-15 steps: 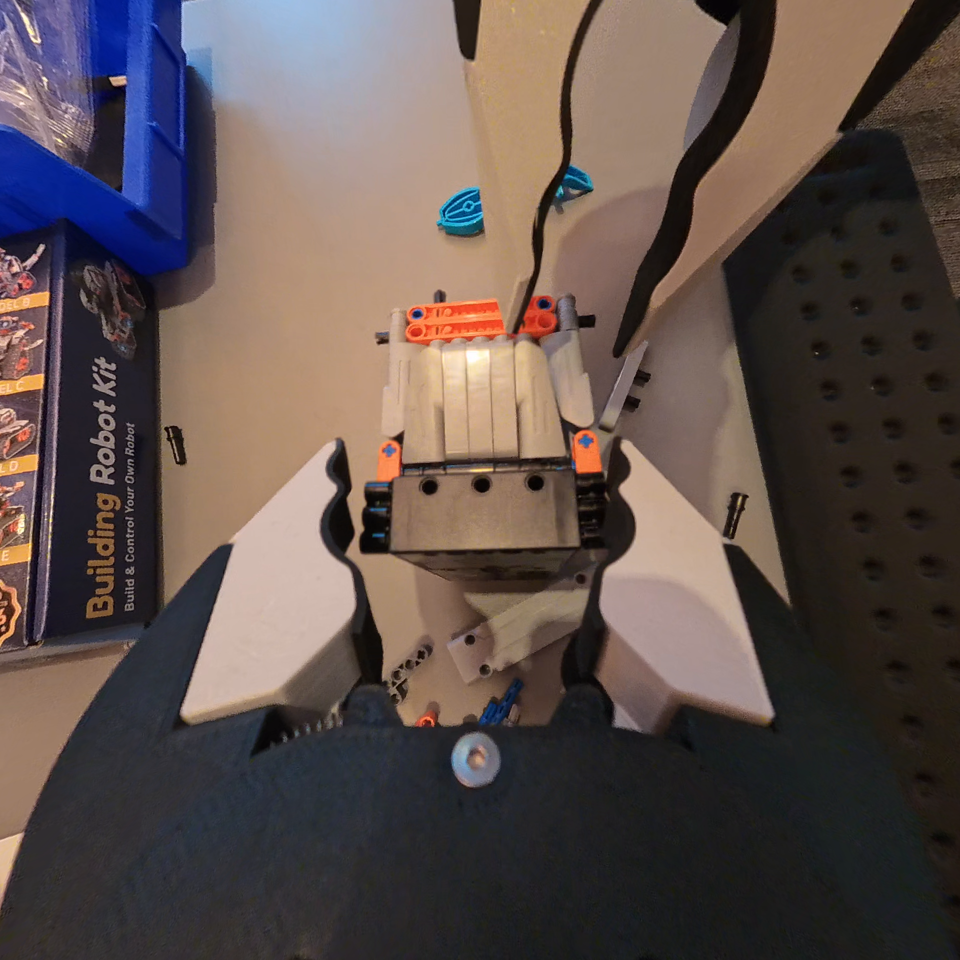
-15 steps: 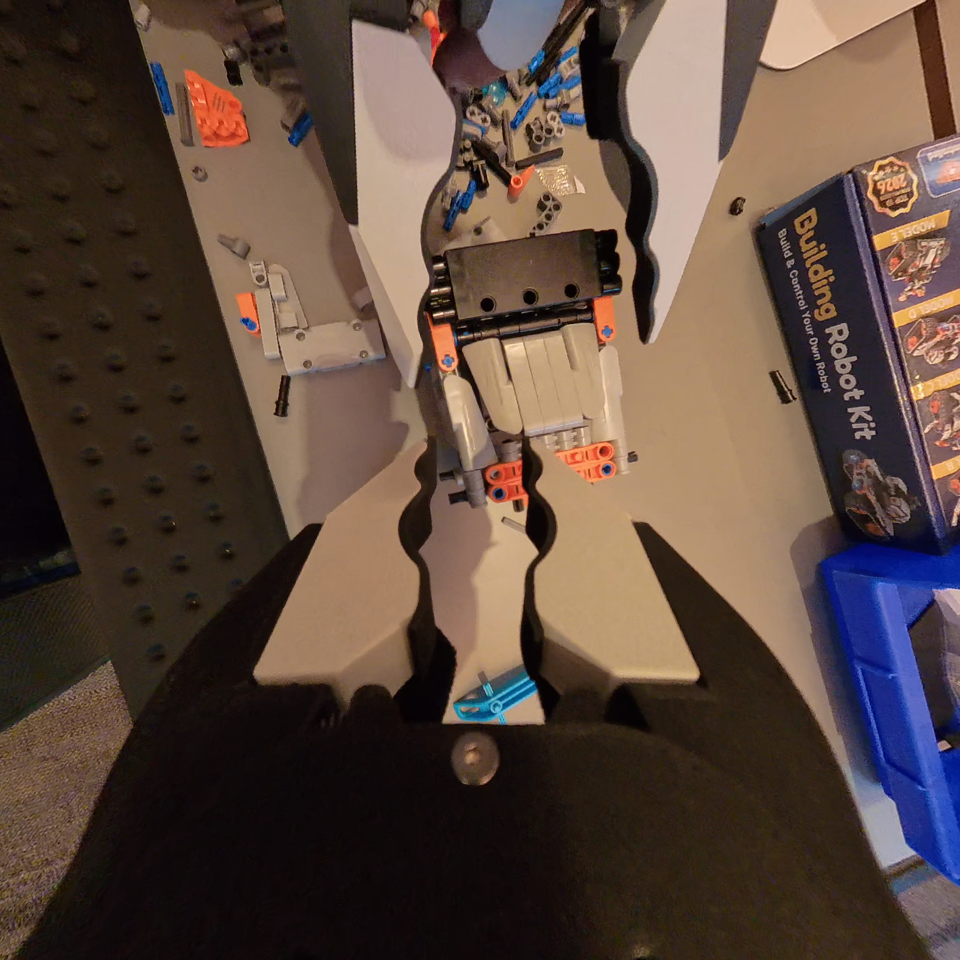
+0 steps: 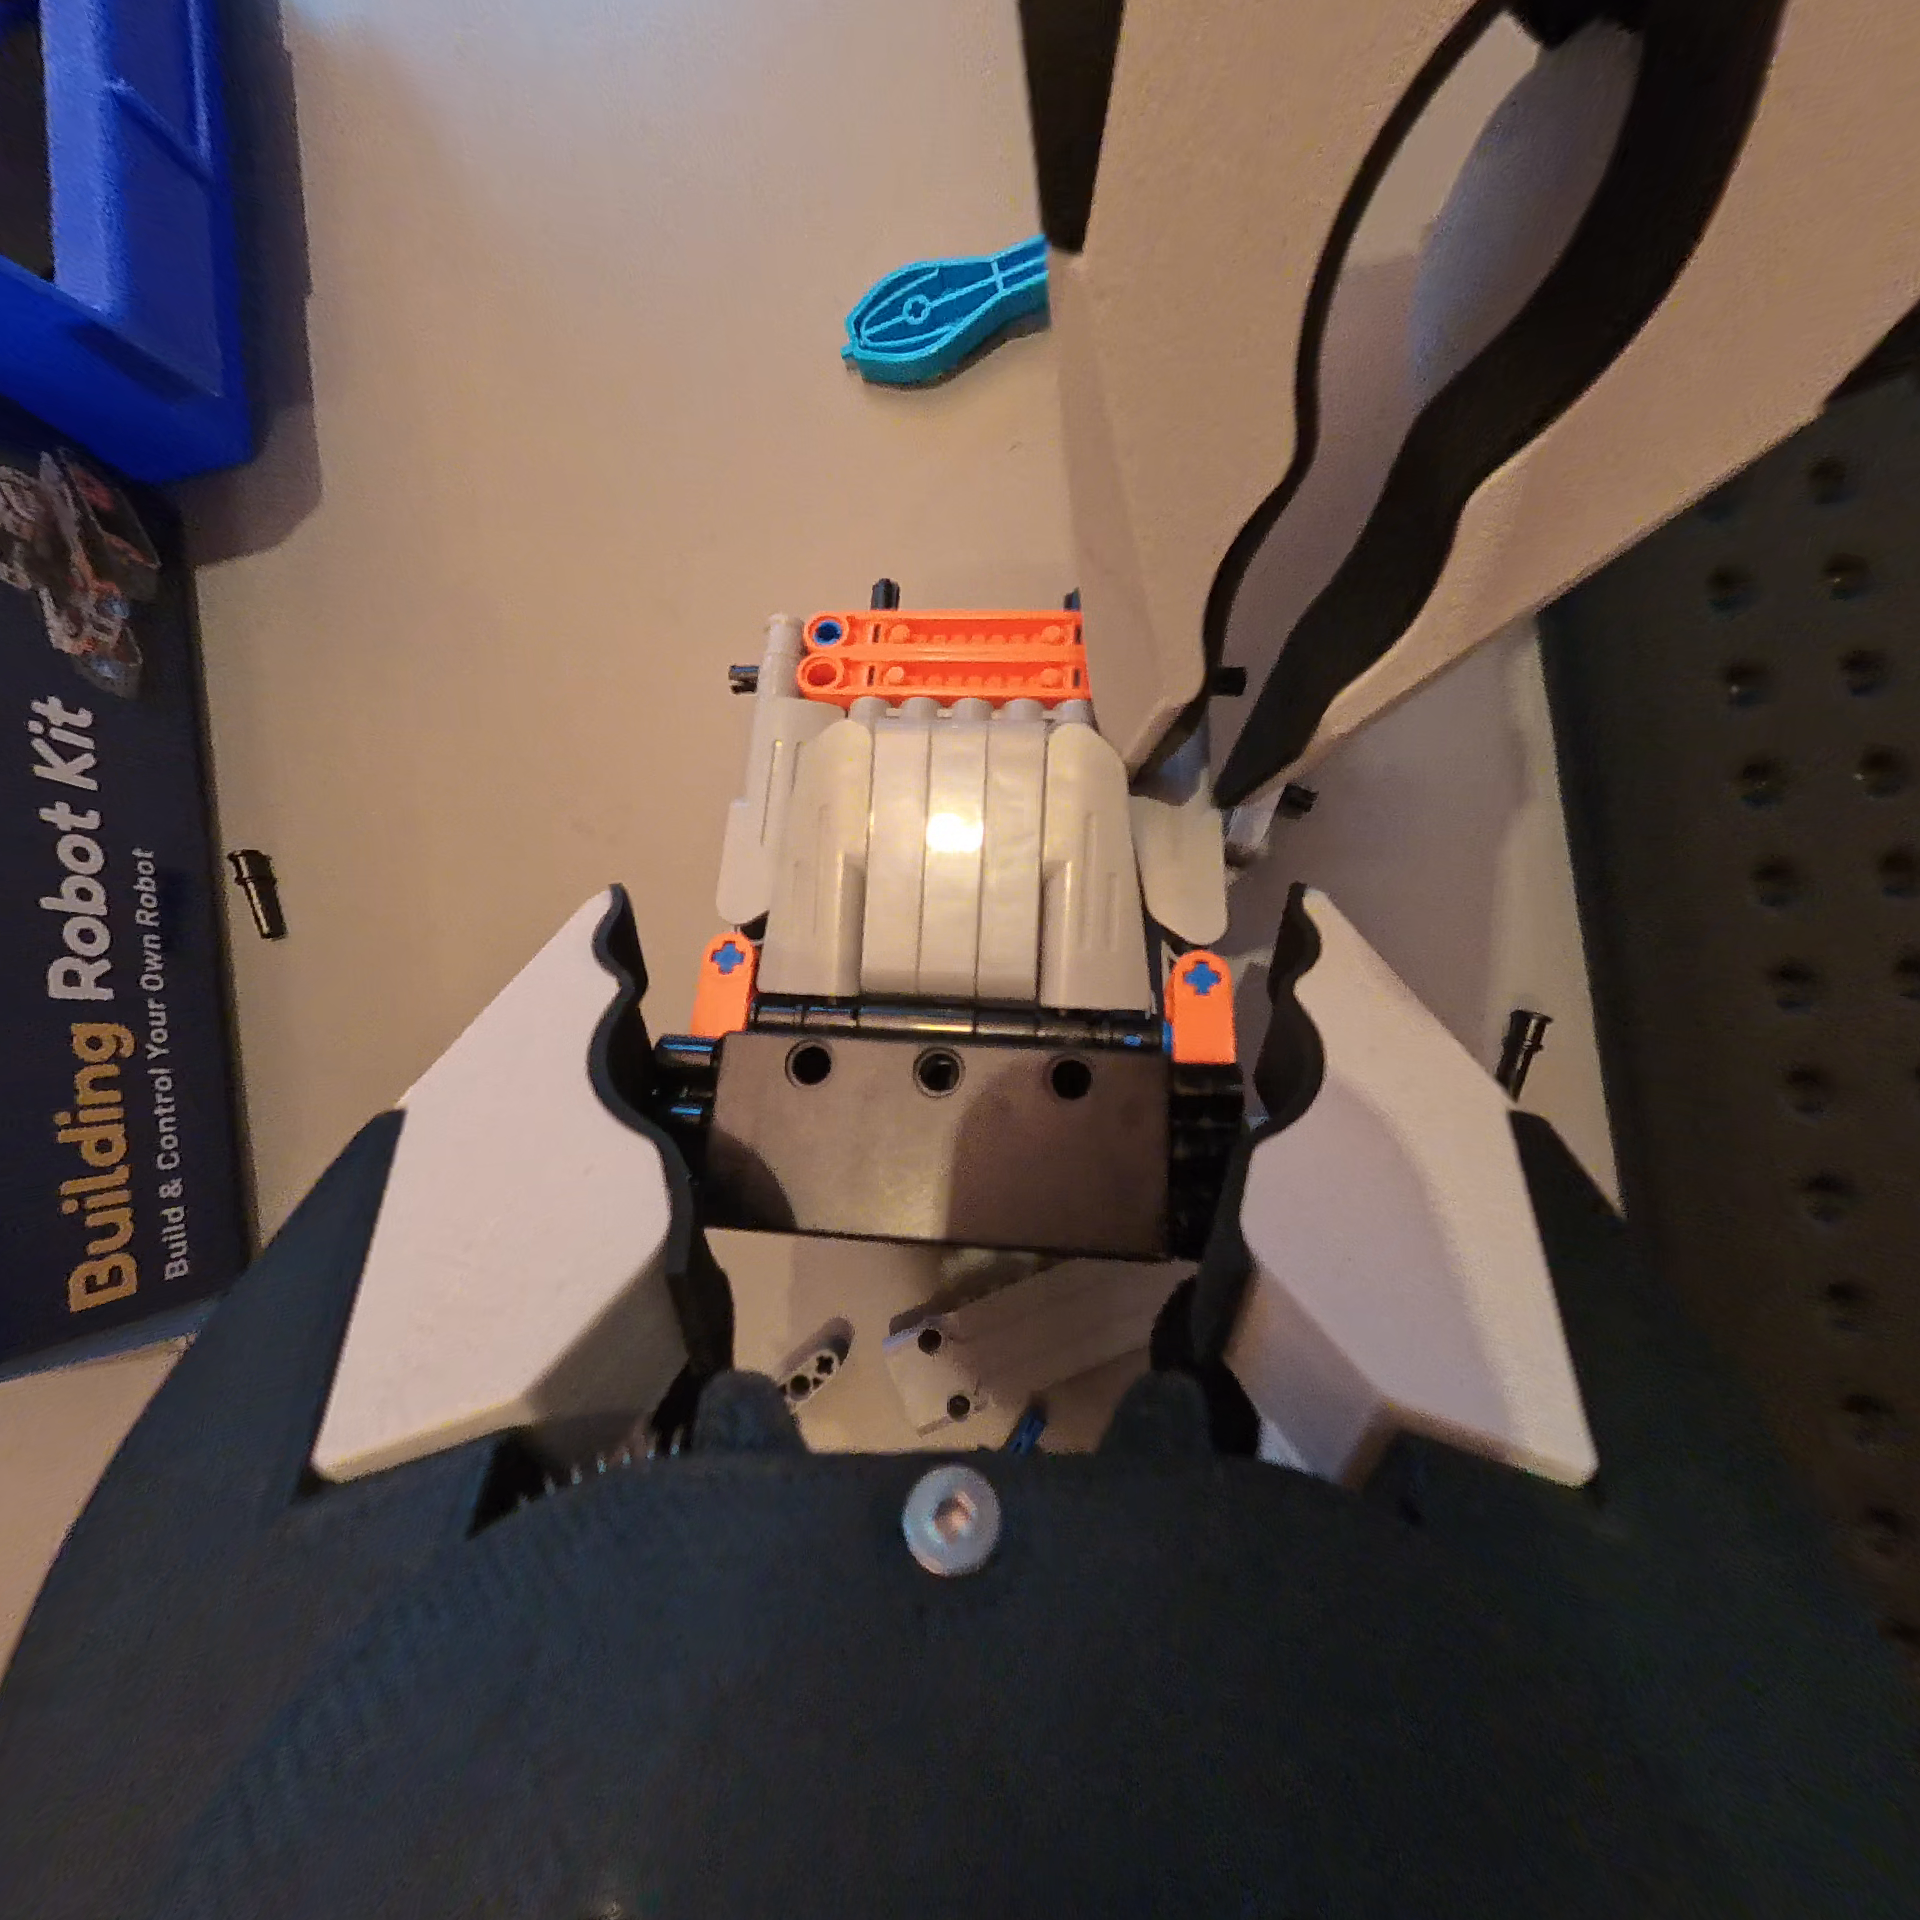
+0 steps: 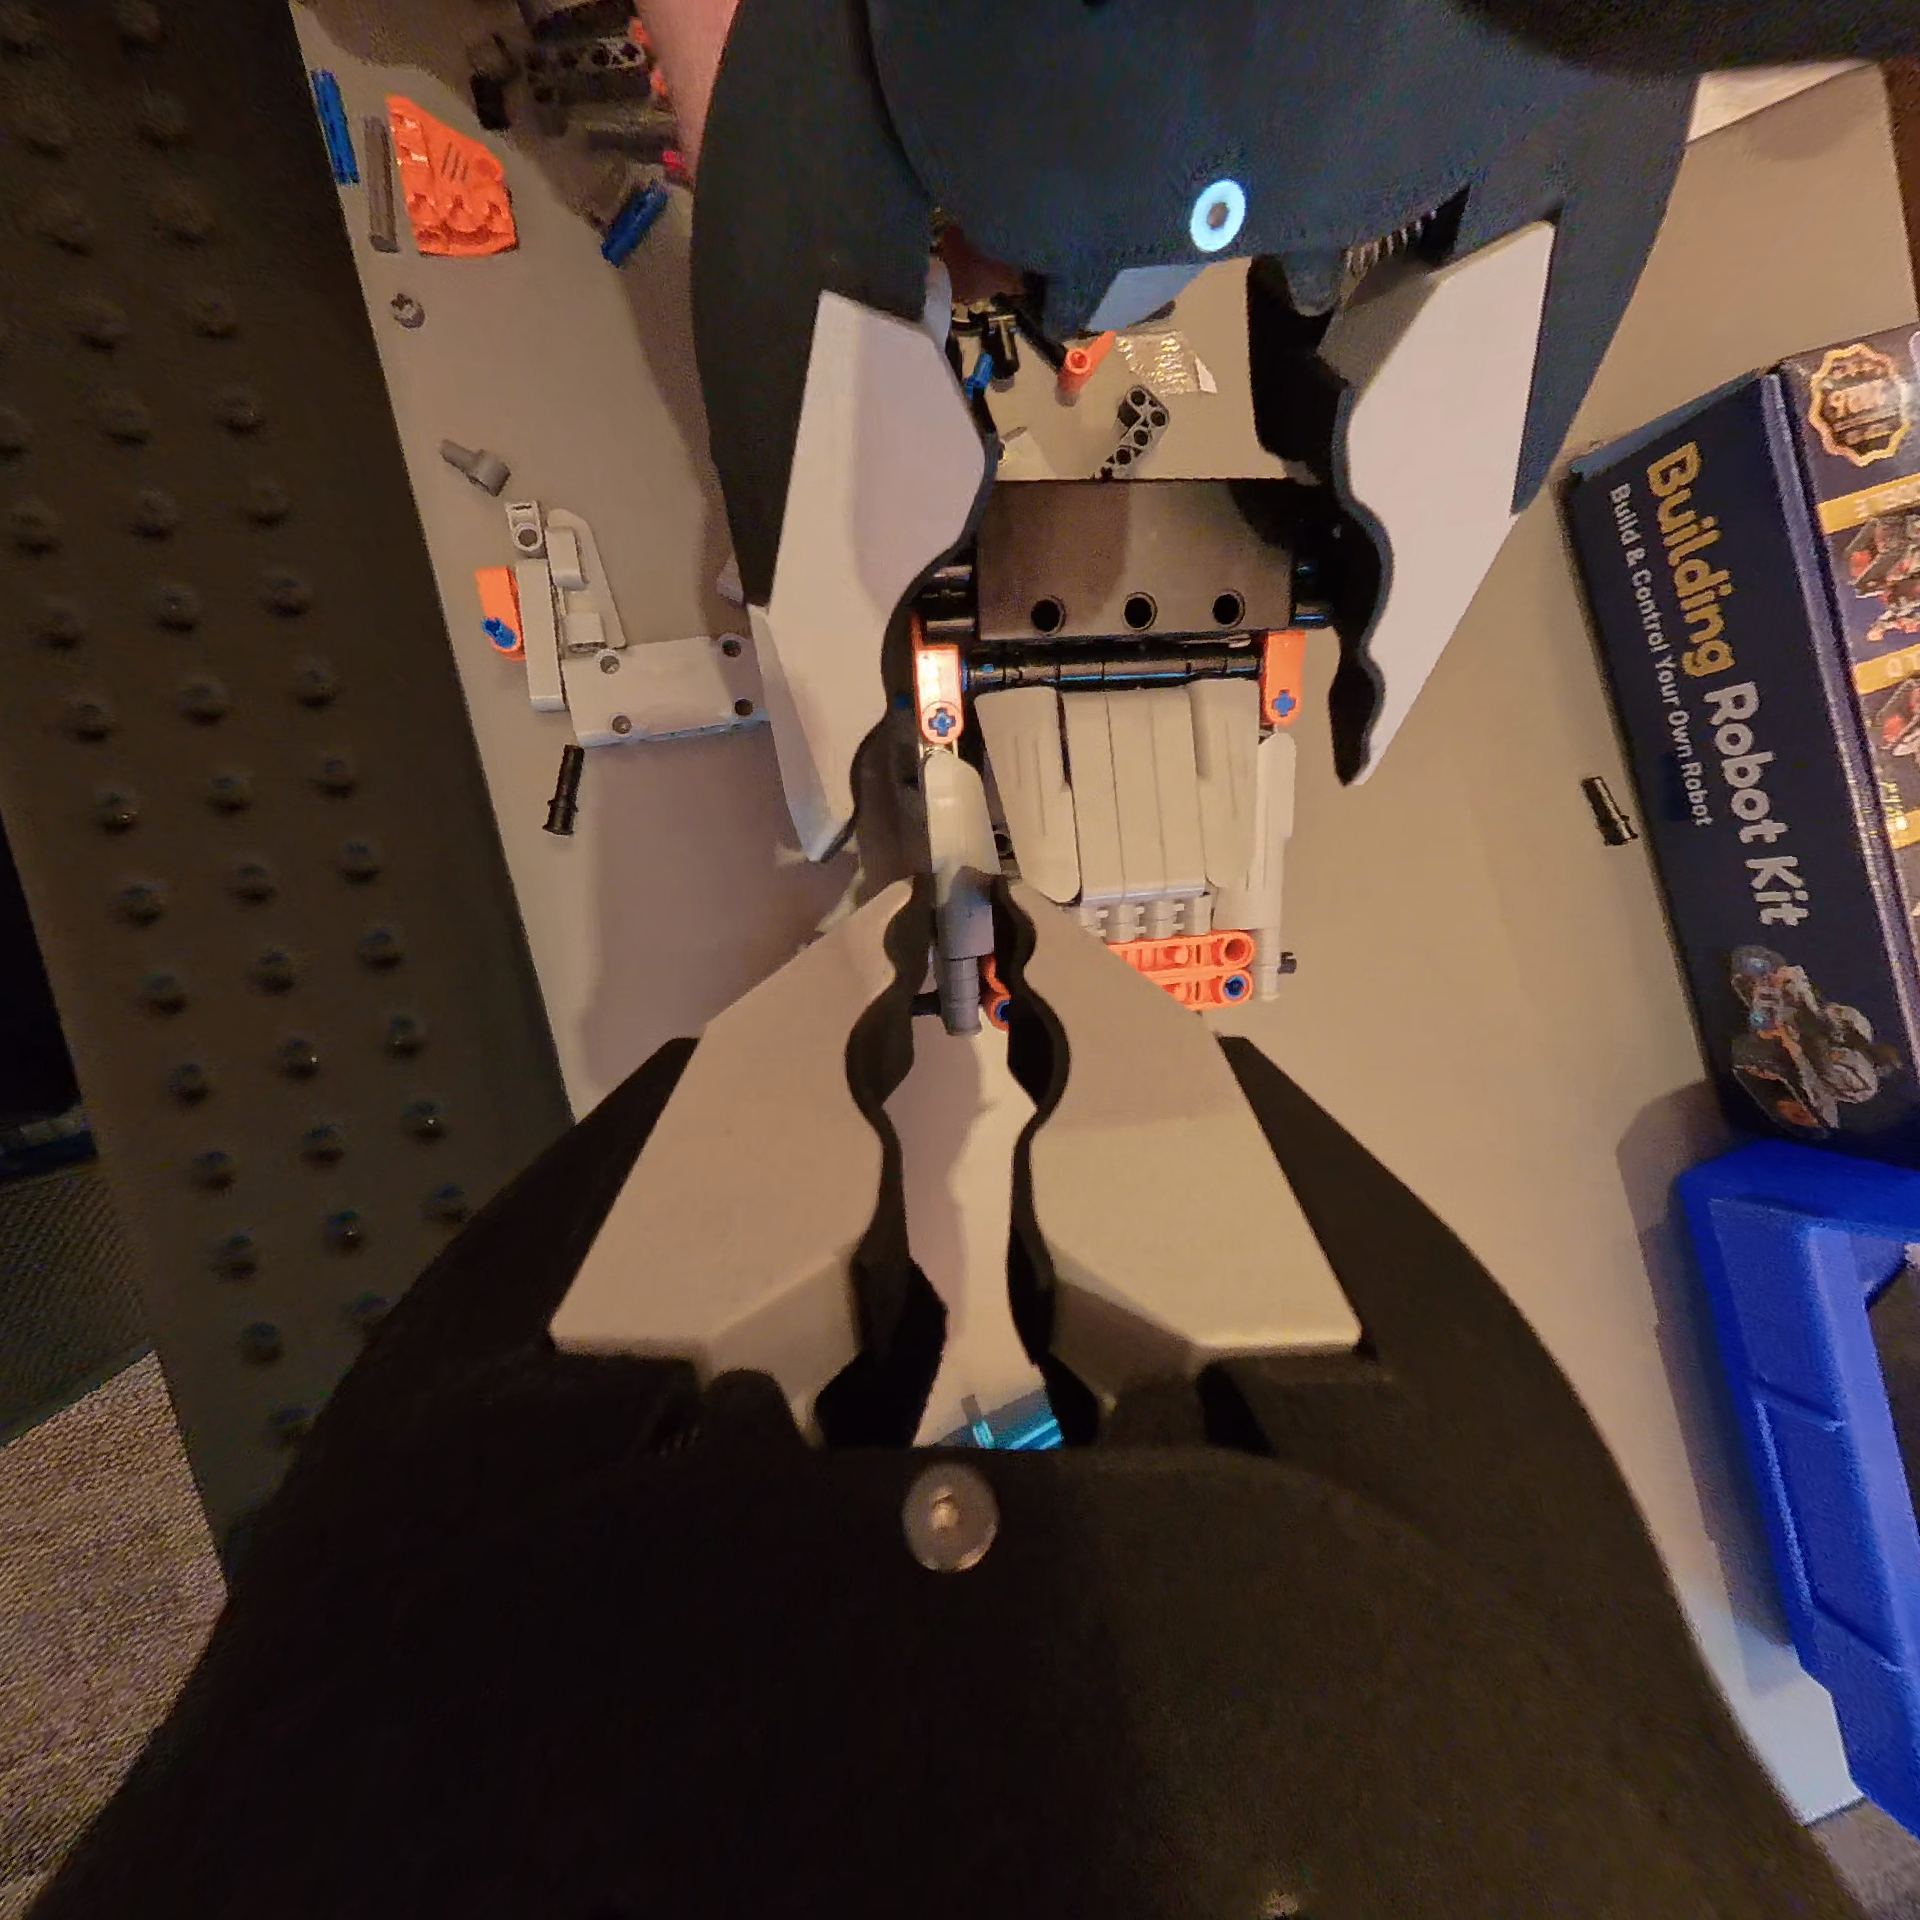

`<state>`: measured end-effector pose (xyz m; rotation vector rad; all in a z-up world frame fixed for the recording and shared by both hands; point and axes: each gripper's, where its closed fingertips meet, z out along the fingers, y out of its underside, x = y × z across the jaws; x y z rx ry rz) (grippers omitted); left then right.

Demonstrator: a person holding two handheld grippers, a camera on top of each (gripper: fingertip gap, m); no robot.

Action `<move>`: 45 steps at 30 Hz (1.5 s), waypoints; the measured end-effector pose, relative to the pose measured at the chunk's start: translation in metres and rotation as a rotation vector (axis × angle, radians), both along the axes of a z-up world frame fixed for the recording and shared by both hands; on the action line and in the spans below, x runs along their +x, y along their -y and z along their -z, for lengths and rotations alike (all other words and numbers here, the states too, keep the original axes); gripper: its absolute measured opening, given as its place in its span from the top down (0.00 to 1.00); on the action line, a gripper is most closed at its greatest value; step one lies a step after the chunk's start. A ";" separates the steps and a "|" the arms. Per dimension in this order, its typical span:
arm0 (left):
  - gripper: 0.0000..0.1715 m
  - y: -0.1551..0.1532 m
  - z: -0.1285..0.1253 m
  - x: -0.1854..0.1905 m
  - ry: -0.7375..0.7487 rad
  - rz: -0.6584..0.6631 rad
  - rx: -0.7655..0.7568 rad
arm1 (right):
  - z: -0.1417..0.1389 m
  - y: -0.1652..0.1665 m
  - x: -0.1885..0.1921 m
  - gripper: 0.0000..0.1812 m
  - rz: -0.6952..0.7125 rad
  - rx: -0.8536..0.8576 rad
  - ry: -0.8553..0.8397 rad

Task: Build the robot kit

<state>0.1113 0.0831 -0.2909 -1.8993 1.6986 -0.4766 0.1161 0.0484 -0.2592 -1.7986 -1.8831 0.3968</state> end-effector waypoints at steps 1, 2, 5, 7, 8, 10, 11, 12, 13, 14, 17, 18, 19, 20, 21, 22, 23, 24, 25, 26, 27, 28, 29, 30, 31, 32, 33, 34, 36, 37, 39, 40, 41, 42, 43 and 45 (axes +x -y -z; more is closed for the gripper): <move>0.32 0.001 0.000 -0.001 -0.002 0.005 -0.012 | 0.000 0.000 0.000 0.95 0.001 0.002 -0.003; 0.33 0.001 -0.001 -0.001 -0.001 0.004 -0.026 | 0.000 0.000 0.001 0.93 0.004 0.004 0.001; 0.34 0.002 -0.003 0.000 0.023 0.007 -0.041 | -0.005 0.000 0.007 0.89 0.007 0.030 0.003; 0.35 0.002 -0.004 0.000 0.026 0.008 -0.053 | -0.003 -0.003 0.011 0.89 0.017 0.052 0.015; 0.35 0.002 -0.004 0.000 0.030 0.012 -0.054 | 0.000 -0.003 0.012 0.89 0.015 0.062 0.029; 0.36 0.003 -0.004 0.001 0.034 0.014 -0.065 | 0.005 -0.002 0.010 0.89 0.008 0.066 0.027; 0.36 0.003 -0.004 0.001 0.035 0.016 -0.063 | 0.005 -0.004 0.010 0.90 0.010 0.082 0.022; 0.36 0.003 -0.005 0.001 0.039 0.019 -0.063 | 0.004 -0.005 0.011 0.91 0.009 0.095 0.022; 0.36 0.004 -0.005 0.001 0.040 0.020 -0.067 | 0.004 -0.006 0.011 0.93 0.011 0.107 0.023; 0.36 0.003 -0.005 0.001 0.042 0.017 -0.073 | 0.005 -0.007 0.011 0.93 0.012 0.114 0.020; 0.37 0.004 -0.006 0.000 0.055 0.018 -0.086 | 0.005 -0.009 0.011 0.93 0.021 0.127 0.023; 0.37 0.004 -0.007 0.000 0.058 0.019 -0.091 | 0.005 -0.009 0.011 0.93 0.021 0.135 0.028; 0.37 0.004 -0.007 0.000 0.062 0.020 -0.091 | 0.005 -0.009 0.011 0.93 0.019 0.141 0.033; 0.37 0.004 -0.007 0.001 0.064 0.019 -0.093 | 0.005 -0.009 0.011 0.93 0.018 0.144 0.036; 0.37 0.004 -0.007 0.001 0.062 0.019 -0.093 | 0.005 -0.009 0.012 0.94 0.017 0.141 0.039; 0.37 0.004 -0.007 0.001 0.061 0.017 -0.094 | 0.005 -0.009 0.012 0.94 0.016 0.139 0.042; 0.37 0.004 -0.007 0.000 0.065 0.017 -0.097 | 0.006 -0.008 0.012 0.94 0.011 0.138 0.044; 0.37 0.005 -0.007 0.000 0.067 0.018 -0.098 | 0.006 -0.008 0.013 0.94 0.008 0.138 0.049; 0.37 0.005 -0.007 0.001 0.066 0.016 -0.099 | 0.006 -0.008 0.013 0.94 0.007 0.140 0.058; 0.37 0.005 -0.007 0.001 0.071 0.018 -0.101 | 0.006 -0.008 0.013 0.94 0.003 0.144 0.067; 0.37 0.005 -0.007 0.000 0.077 0.019 -0.106 | 0.006 -0.008 0.013 0.94 0.000 0.148 0.073; 0.37 0.005 -0.007 0.000 0.074 0.019 -0.106 | 0.006 -0.008 0.013 0.94 -0.004 0.149 0.077; 0.37 0.005 -0.007 0.000 0.070 0.022 -0.102 | 0.006 -0.008 0.013 0.95 -0.009 0.149 0.076; 0.37 0.005 -0.007 0.000 0.072 0.021 -0.103 | 0.006 -0.008 0.014 0.95 -0.013 0.153 0.078; 0.37 0.005 -0.008 0.001 0.078 0.018 -0.105 | 0.006 -0.008 0.015 0.95 -0.016 0.162 0.088; 0.37 0.005 -0.008 0.001 0.078 0.019 -0.103 | 0.006 -0.008 0.015 0.95 -0.021 0.170 0.098; 0.37 0.005 -0.008 0.001 0.077 0.018 -0.105 | 0.006 -0.008 0.016 0.95 -0.026 0.175 0.102; 0.37 0.005 -0.008 0.001 0.082 0.017 -0.108 | 0.006 -0.008 0.016 0.95 -0.038 0.188 0.107; 0.38 0.005 -0.008 0.001 0.090 0.019 -0.112 | 0.006 -0.008 0.017 0.95 -0.062 0.226 0.134; 0.38 0.005 -0.008 0.001 0.090 0.018 -0.114 | 0.006 -0.008 0.018 0.96 -0.068 0.228 0.141; 0.38 0.005 -0.008 0.002 0.095 0.016 -0.112 | 0.006 -0.009 0.019 0.96 -0.073 0.225 0.153; 0.38 0.005 -0.008 0.002 0.094 0.015 -0.114 | 0.006 -0.009 0.019 0.96 -0.069 0.219 0.152; 0.38 0.004 -0.008 0.002 0.096 0.015 -0.116 | 0.006 -0.010 0.018 0.96 -0.058 0.208 0.143; 0.38 0.004 -0.009 0.002 0.101 0.015 -0.116 | 0.006 -0.009 0.018 0.96 -0.049 0.198 0.135; 0.38 0.005 -0.009 0.002 0.102 0.016 -0.116 | 0.006 -0.008 0.018 0.96 -0.043 0.192 0.130; 0.38 0.004 -0.009 0.001 0.093 0.014 -0.119 | 0.005 -0.009 0.016 0.96 -0.016 0.184 0.108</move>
